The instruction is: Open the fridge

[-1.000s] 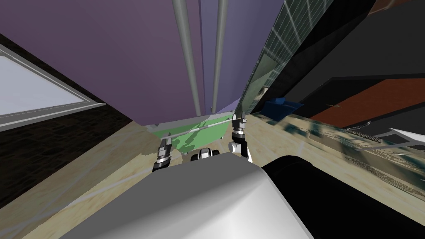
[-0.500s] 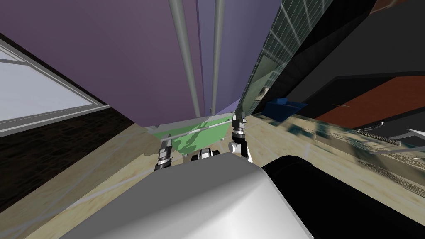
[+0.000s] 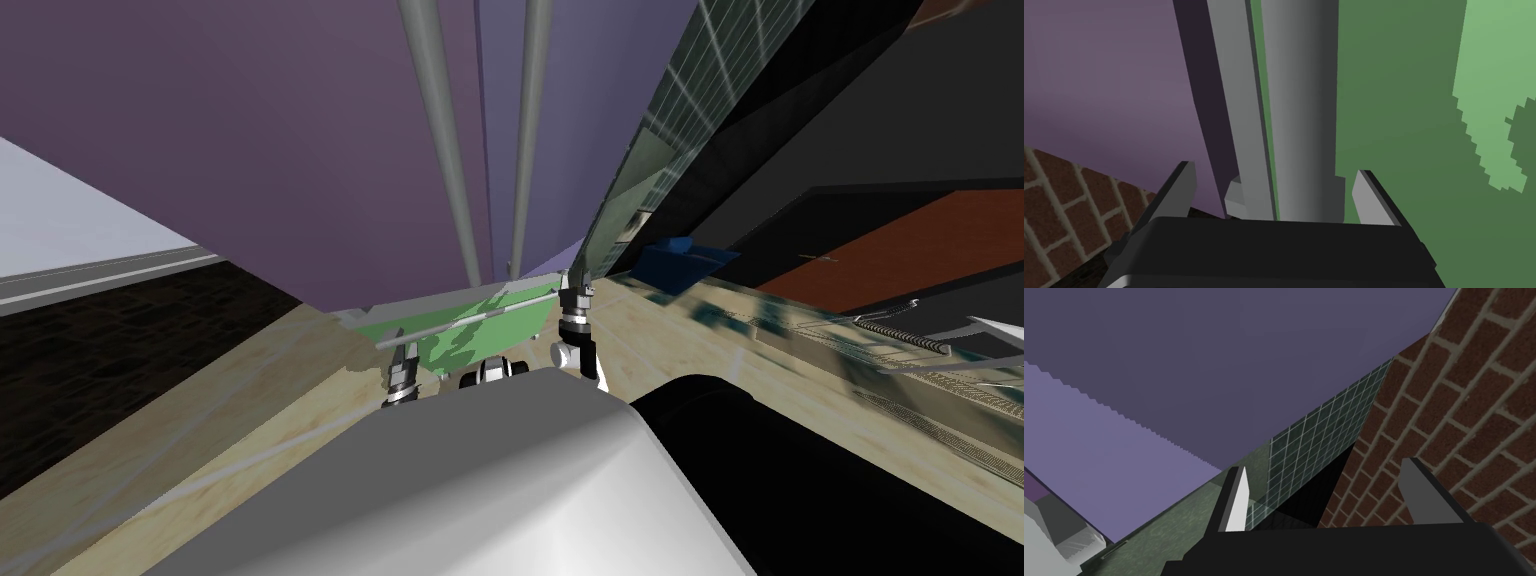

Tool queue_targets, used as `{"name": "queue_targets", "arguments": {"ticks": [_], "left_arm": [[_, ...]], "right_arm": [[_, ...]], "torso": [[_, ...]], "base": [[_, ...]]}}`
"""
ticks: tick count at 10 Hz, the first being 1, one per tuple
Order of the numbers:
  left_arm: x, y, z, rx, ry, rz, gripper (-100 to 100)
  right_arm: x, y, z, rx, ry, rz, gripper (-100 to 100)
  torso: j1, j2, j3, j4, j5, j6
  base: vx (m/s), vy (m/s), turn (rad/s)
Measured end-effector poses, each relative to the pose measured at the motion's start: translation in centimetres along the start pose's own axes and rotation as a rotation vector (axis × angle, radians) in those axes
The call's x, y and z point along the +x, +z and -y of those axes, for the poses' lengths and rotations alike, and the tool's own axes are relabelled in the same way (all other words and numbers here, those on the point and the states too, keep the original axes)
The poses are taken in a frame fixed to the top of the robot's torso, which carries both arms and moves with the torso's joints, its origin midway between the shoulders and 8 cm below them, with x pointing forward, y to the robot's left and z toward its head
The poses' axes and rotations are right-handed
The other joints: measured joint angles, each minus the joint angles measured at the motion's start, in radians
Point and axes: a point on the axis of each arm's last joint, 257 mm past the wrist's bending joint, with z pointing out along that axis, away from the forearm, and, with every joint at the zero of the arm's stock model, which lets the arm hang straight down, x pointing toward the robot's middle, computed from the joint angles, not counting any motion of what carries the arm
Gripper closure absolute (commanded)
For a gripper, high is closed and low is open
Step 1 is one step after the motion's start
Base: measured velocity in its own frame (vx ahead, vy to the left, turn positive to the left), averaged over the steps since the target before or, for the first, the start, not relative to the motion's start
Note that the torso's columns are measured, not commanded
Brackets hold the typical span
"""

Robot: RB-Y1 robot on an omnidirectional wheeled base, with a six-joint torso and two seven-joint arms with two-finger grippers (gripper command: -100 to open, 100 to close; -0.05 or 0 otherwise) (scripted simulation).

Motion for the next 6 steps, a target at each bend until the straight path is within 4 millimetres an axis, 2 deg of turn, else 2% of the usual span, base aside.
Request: {"name": "queue_targets", "arguments": {"ticks": [3,6], "left_arm": [[1.1,-1.1,-0.9,-0.022,-0.033,0.039,-100],[2.1,-1.8,-1.2,-0.030,-0.057,0.067,-100]], "right_arm": [[0.0,0.0,0.0,0.000,0.000,0.000,0],[0.0,0.0,0.0,0.000,0.000,0.000,0]], "torso": [[-0.002,0.010,0.006,0.003,-0.001,-0.001],[-0.002,0.008,0.004,0.003,-0.001,-0.001]], "base": [[0.047,-0.007,0.010],[0.001,-0.008,0.006]]}}
